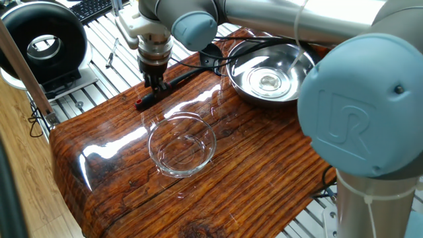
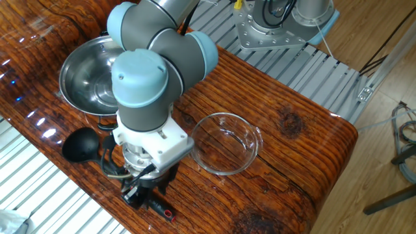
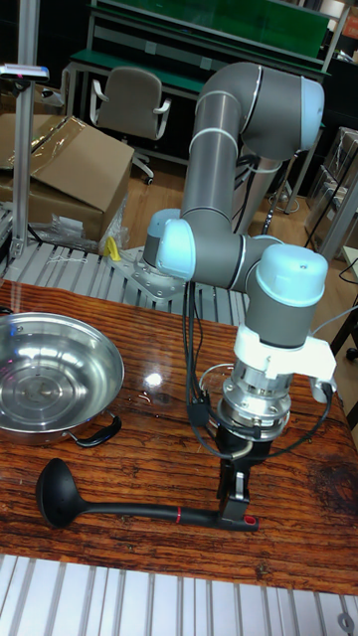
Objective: Scoop water with a large spoon from one bowl to another
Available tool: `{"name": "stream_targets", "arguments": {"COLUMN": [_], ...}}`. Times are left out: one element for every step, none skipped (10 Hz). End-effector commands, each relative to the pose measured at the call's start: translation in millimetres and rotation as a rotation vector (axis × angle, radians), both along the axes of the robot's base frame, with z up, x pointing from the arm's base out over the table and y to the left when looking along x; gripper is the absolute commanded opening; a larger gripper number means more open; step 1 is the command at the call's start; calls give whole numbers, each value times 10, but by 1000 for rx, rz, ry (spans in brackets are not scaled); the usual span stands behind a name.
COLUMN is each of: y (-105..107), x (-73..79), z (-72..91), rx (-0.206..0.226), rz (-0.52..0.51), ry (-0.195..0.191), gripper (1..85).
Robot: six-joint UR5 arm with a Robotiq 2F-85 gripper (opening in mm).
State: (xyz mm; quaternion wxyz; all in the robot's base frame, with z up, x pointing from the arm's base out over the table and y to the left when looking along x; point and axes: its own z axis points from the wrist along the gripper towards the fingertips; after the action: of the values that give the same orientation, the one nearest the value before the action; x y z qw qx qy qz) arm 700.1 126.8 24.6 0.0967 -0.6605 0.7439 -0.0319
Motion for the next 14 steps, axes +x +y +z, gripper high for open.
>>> {"name": "stream_targets", "arguments": {"y": [93,59,36,33,20,2,-9,-8,-16,-29,-34,-30,-11,16], "x": [30,-13,-30,-12,7,42,65,73,67,51,50,36,11,-10], "z": [-35,-47,-67,-82,-83,-77,-62,-54,-62,-79,-99,-118,-144,-173], "rx": [30,16,7,7,0,-7,-10,-10,-15,-21,-24,-27,-26,-22], "rz": [4,5,6,9,11,17,25,27,30,32,34,32,23,18], "ry": [11,28,39,39,37,38,47,51,54,63,68,71,76,80], "gripper": [483,483,480,480,480,480,480,480,480,480,480,480,480,480]}}
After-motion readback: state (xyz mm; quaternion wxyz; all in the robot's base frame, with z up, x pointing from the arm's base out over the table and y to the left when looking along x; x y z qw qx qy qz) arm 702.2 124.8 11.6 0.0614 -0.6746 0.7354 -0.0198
